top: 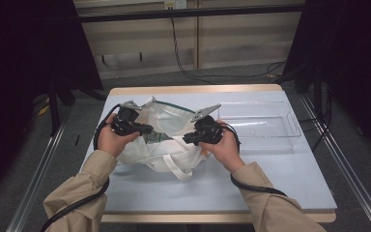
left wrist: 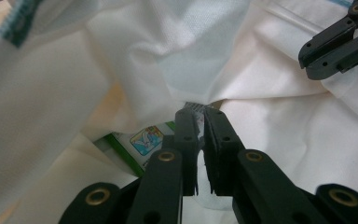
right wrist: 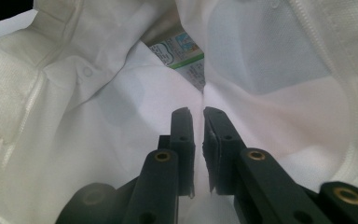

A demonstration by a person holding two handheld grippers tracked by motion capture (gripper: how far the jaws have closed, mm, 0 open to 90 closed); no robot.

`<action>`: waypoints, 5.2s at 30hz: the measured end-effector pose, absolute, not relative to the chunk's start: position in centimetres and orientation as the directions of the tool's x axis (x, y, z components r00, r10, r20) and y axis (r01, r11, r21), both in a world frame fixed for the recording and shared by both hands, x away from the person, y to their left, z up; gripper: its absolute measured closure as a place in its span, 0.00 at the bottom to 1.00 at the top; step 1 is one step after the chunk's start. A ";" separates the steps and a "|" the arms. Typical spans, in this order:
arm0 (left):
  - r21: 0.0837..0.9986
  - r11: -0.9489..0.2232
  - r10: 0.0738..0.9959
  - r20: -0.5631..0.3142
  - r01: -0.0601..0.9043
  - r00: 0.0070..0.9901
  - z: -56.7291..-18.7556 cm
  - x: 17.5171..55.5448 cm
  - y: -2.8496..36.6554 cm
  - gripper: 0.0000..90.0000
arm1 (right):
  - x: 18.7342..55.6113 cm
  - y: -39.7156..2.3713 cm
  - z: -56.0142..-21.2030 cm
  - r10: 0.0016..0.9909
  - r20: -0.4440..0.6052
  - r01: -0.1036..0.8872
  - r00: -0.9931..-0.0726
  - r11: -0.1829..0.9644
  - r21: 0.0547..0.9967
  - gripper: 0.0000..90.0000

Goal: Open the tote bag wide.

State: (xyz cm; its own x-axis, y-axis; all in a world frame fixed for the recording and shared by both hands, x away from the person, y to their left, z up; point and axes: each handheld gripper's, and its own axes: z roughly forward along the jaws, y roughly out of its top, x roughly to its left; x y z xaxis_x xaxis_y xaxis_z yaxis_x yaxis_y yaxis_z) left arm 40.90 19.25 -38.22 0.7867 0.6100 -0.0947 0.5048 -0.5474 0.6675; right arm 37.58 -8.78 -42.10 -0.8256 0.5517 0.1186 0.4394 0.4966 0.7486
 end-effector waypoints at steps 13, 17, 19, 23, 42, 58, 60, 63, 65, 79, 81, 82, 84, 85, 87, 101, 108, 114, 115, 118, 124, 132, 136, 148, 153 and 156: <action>0.692 -0.523 0.622 -0.089 0.498 0.778 -36.2 41.5 19.7 0.96 | 37.5 -8.9 -42.0 0.545 0.129 0.443 -0.828 0.497 0.746 1.00; 0.703 -0.510 0.629 -0.087 0.495 0.772 -35.9 41.7 19.6 0.97 | 37.5 -8.8 -42.0 0.541 0.122 0.436 -0.832 0.502 0.747 0.99; 0.704 -0.510 0.630 -0.087 0.495 0.772 -35.8 41.7 19.6 0.97 | 37.5 -8.8 -41.9 0.541 0.116 0.433 -0.833 0.507 0.746 0.99; 0.710 -0.503 0.634 -0.084 0.492 0.769 -35.6 42.0 19.5 0.96 | 37.5 -8.8 -41.9 0.538 0.118 0.431 -0.835 0.505 0.748 0.99; 0.737 -0.438 0.698 -0.081 0.514 0.712 -36.4 43.9 18.7 0.96 | 37.3 -8.7 -42.1 0.527 0.112 0.422 -0.842 0.516 0.745 0.98; 0.717 -0.439 0.713 -0.087 0.541 0.696 -37.6 45.2 18.1 1.00 | 36.9 -8.5 -42.6 0.509 0.112 0.416 -0.853 0.536 0.735 0.99; 0.718 -0.429 0.717 -0.098 0.548 0.690 -37.8 45.4 17.9 1.00 | 36.9 -8.5 -42.8 0.506 0.115 0.417 -0.855 0.537 0.734 0.99; 0.714 -0.441 0.712 -0.091 0.544 0.697 -38.2 45.8 17.8 1.00 | 36.9 -8.5 -43.0 0.504 0.113 0.415 -0.856 0.540 0.732 0.99; 0.705 -0.454 0.710 -0.082 0.544 0.699 -38.5 45.9 17.6 1.00 | 36.9 -8.6 -43.1 0.504 0.120 0.420 -0.855 0.538 0.731 0.99; 0.681 -0.461 0.711 -0.100 0.569 0.696 -39.9 47.2 17.6 1.00 | 36.6 -8.5 -43.4 0.493 0.100 0.407 -0.864 0.570 0.713 1.00; 0.687 -0.445 0.721 -0.106 0.575 0.685 -40.2 47.4 17.5 1.00 | 36.6 -8.5 -43.5 0.491 0.094 0.404 -0.866 0.575 0.712 1.00; 0.683 -0.449 0.720 -0.105 0.576 0.686 -40.3 47.4 17.5 1.00 | 36.6 -8.5 -43.5 0.491 0.092 0.403 -0.866 0.579 0.709 1.00; 0.680 -0.457 0.718 -0.098 0.574 0.689 -40.5 47.6 17.5 1.00 | 36.5 -8.5 -43.7 0.491 0.094 0.406 -0.866 0.581 0.706 1.00; 0.678 -0.453 0.722 -0.103 0.579 0.684 -40.7 47.7 17.5 1.00 | 36.5 -8.6 -43.7 0.490 0.089 0.403 -0.867 0.586 0.702 1.00; 0.677 -0.448 0.728 -0.103 0.584 0.678 -40.9 47.8 17.5 1.00 | 36.5 -8.7 -43.9 0.494 0.091 0.409 -0.865 0.588 0.698 1.00; 0.664 -0.456 0.722 -0.113 0.592 0.683 -41.6 48.1 17.6 1.00 | 36.8 -8.5 -44.5 0.494 0.107 0.420 -0.863 0.582 0.696 0.89; 0.663 -0.451 0.723 -0.120 0.597 0.680 -41.7 47.8 17.5 1.00 | 37.7 -7.2 -43.7 0.466 0.110 0.398 -0.878 0.582 0.709 0.75; 0.664 -0.455 0.718 -0.121 0.593 0.685 -41.7 47.8 17.6 1.00 | 38.1 -5.4 -44.3 0.433 0.125 0.384 -0.893 0.587 0.712 0.62; 0.667 -0.450 0.719 -0.125 0.595 0.684 -41.7 47.8 17.6 1.00 | 38.1 -5.0 -44.5 0.429 0.136 0.389 -0.893 0.584 0.712 0.60; 0.667 -0.444 0.720 -0.132 0.598 0.682 -41.6 47.7 17.6 1.00 | 38.1 -4.0 -45.3 0.409 0.121 0.369 -0.904 0.607 0.703 0.59; 0.670 -0.449 0.713 -0.130 0.591 0.689 -41.7 47.6 17.8 1.00 | 38.0 -3.0 -46.1 0.405 0.105 0.359 -0.908 0.627 0.691 0.55; 0.667 -0.442 0.720 -0.134 0.599 0.681 -41.8 47.5 17.8 1.00 | 37.2 -1.9 -47.0 0.425 0.009 0.321 -0.905 0.668 0.671 0.53; 0.664 -0.448 0.717 -0.133 0.599 0.684 -41.8 47.4 17.9 1.00 | 37.1 -1.7 -47.4 0.427 0.016 0.330 -0.904 0.674 0.661 0.68; 0.663 -0.446 0.720 -0.134 0.601 0.681 -41.9 47.4 18.1 1.00 | 37.1 -2.0 -47.3 0.438 0.062 0.362 -0.897 0.648 0.670 1.00; 0.660 -0.448 0.721 -0.133 0.604 0.680 -42.1 47.6 18.1 1.00 | 36.8 -2.4 -46.9 0.413 0.076 0.350 -0.908 0.644 0.681 1.00; 0.657 -0.452 0.720 -0.131 0.604 0.682 -42.2 47.8 18.2 1.00 | 36.5 -2.6 -46.6 0.413 0.084 0.353 -0.907 0.636 0.686 1.00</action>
